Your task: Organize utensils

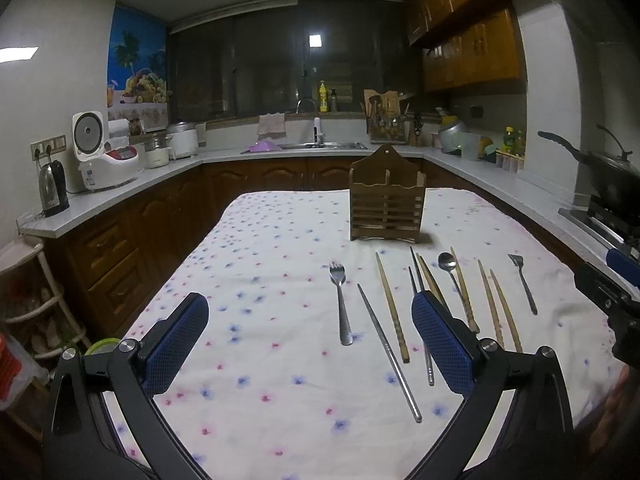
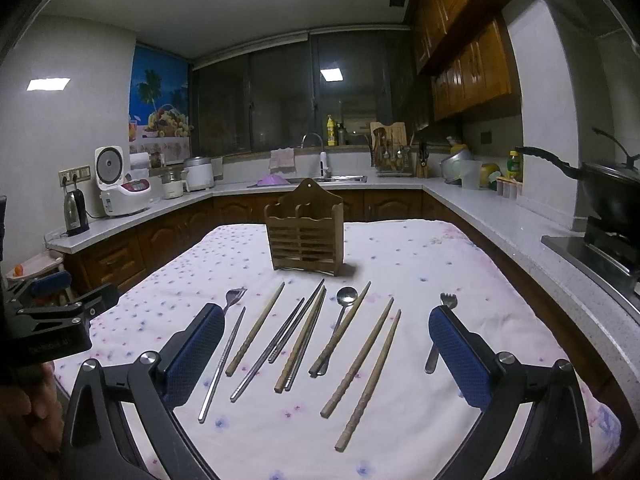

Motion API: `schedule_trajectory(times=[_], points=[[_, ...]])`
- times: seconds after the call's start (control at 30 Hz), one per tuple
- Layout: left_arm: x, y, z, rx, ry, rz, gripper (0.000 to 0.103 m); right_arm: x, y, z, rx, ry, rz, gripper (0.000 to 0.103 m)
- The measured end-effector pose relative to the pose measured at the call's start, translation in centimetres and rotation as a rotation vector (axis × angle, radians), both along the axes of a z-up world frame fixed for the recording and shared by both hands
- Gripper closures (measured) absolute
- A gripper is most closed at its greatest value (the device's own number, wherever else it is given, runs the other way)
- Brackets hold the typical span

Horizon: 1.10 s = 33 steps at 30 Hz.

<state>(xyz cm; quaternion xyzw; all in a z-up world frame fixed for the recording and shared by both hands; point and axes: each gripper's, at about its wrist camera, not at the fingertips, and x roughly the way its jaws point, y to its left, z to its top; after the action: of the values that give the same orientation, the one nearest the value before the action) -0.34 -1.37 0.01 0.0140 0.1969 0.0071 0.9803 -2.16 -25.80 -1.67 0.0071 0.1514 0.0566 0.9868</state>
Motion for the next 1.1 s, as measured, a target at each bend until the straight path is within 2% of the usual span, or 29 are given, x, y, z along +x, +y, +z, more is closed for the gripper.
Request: schedule_trajectory(times=[1.1], points=[[0.48,0.19,-0.26,-0.003,0.013,0.001,0.000,0.01,0.46,0.01,0.000,0.004,-0.001,0.000]])
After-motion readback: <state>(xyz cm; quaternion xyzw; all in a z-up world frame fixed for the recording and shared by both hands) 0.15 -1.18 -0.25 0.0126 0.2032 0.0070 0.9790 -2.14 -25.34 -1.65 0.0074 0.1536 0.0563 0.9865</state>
